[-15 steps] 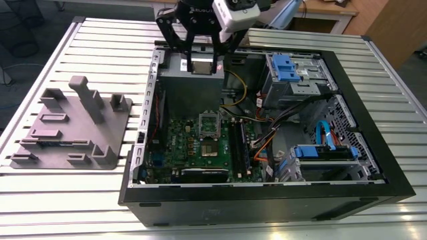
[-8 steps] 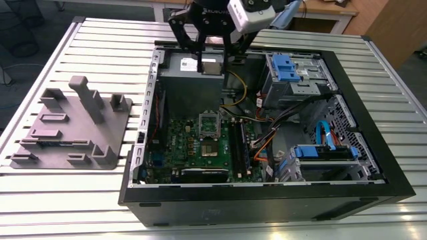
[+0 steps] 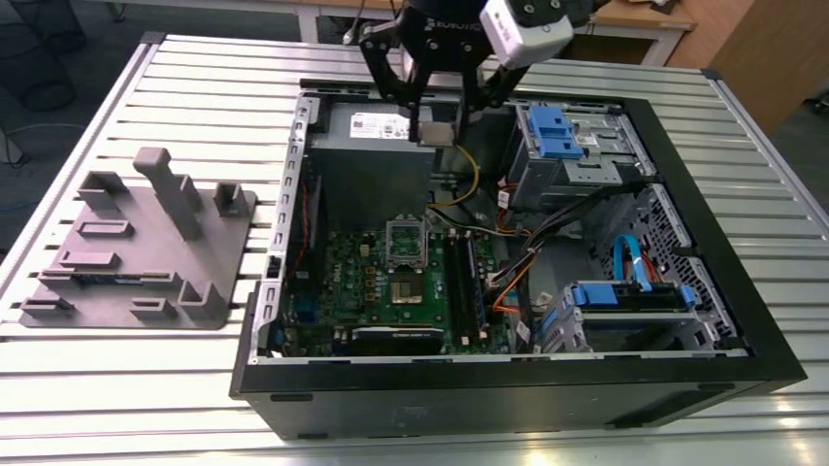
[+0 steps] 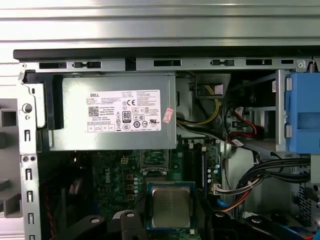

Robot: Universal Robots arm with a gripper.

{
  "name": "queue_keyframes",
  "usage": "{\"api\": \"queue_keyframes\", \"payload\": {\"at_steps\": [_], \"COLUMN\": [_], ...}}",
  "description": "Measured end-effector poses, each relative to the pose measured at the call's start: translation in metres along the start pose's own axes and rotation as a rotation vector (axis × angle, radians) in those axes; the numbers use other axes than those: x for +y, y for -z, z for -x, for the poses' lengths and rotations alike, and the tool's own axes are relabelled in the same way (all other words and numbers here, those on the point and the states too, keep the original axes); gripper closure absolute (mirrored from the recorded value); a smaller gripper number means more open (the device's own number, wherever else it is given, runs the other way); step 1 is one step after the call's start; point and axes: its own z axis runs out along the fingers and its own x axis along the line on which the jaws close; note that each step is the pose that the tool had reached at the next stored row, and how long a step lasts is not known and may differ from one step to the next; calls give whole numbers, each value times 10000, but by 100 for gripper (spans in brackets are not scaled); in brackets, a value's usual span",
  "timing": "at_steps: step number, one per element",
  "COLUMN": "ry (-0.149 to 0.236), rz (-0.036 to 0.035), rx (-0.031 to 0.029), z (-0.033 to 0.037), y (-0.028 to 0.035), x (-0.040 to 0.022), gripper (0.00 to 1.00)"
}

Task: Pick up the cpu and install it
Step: 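Pick up the cpu and move it towards the insertion slot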

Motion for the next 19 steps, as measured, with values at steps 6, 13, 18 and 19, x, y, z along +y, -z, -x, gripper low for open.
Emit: {"api": "queue_keyframes", "payload": {"at_steps": [6,13,18,19], "ry": [0,-1,1,1], "rz": [1,1,1,2], "rx": [1,1,1,1], "z": [175,175,169,167], "y": [-9,-35,-77,-87], "x": [7,-11,-63,-81], "gripper": [53,53,53,53]}}
